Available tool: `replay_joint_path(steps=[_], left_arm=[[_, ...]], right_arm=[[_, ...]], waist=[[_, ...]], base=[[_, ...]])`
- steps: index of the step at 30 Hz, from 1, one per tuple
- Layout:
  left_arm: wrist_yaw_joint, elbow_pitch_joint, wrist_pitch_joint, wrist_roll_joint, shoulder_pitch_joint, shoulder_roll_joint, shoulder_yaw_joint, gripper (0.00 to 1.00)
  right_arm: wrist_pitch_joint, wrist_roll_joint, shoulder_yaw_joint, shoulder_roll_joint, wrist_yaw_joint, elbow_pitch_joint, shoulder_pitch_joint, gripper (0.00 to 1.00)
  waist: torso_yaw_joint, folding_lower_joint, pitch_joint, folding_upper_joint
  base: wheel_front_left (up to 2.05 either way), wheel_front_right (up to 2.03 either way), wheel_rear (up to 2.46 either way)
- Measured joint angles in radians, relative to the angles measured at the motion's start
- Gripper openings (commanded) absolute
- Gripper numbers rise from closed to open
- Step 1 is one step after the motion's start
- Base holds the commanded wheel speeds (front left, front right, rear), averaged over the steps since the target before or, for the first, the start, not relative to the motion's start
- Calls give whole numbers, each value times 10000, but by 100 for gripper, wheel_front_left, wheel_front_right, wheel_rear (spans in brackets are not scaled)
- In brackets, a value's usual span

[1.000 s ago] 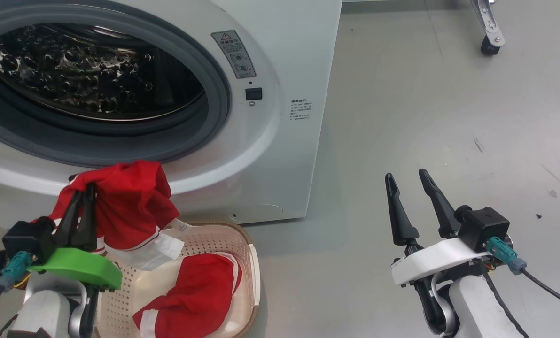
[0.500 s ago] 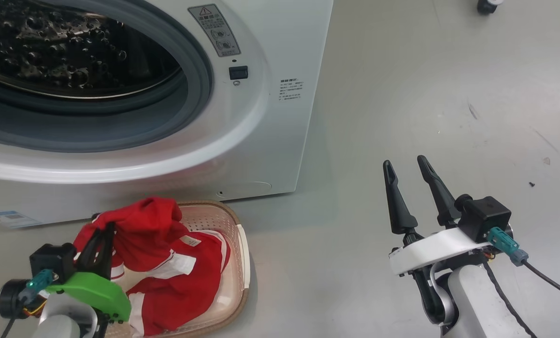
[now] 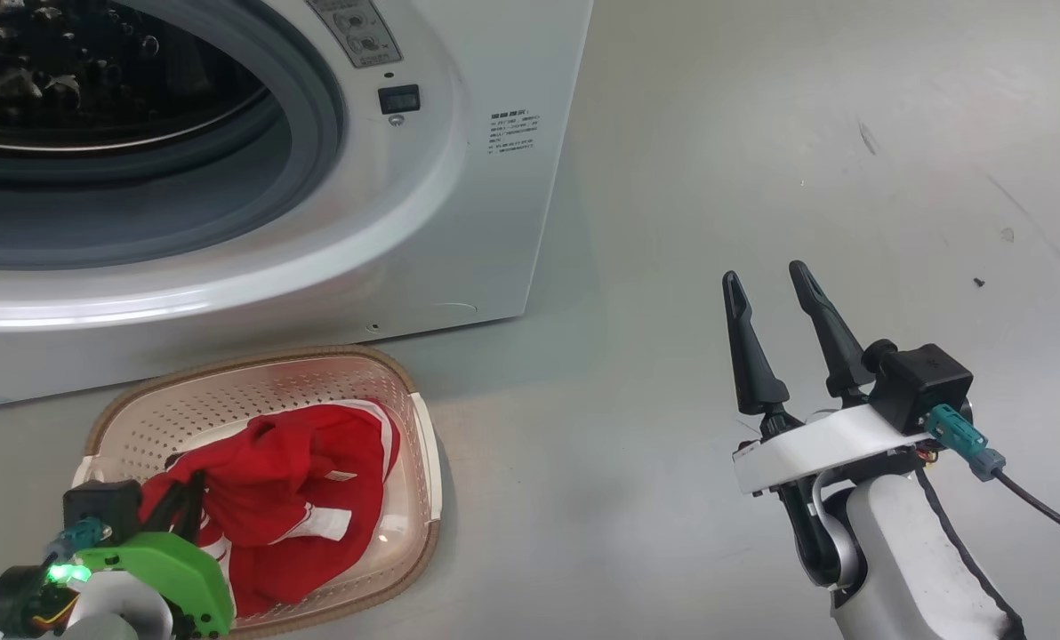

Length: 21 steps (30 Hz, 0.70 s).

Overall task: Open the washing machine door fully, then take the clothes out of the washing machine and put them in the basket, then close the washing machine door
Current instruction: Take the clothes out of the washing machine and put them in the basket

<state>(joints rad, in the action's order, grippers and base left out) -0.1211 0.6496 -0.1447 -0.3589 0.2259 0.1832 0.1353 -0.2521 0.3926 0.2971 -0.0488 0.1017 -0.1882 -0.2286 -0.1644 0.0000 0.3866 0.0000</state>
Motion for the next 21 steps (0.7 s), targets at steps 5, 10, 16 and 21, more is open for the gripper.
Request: replay_joint_path(steps=[5, 10, 16, 21], left_arm=[[0, 520, 115, 0, 314, 48, 23, 0], [0, 834, 121, 0, 583, 178, 27, 0], [0, 1097, 205, 113, 1158, 228, 134, 0], [0, 1498, 307, 320, 1587, 299, 305, 0]], right_arm=[[0, 0, 17, 0, -2, 67, -182, 100], [0, 2, 63, 0, -75, 146, -318, 100], [0, 12, 69, 0, -134, 255, -350, 100], [0, 12, 46, 2, -167, 332, -423, 100]], waist=[[-203, 0, 336, 0], [-405, 0, 640, 0], [-610, 0, 1029, 0], [-712, 0, 1379, 0]], base=[[0, 0, 0], [0, 0, 0], [0, 0, 0], [0, 0, 0]])
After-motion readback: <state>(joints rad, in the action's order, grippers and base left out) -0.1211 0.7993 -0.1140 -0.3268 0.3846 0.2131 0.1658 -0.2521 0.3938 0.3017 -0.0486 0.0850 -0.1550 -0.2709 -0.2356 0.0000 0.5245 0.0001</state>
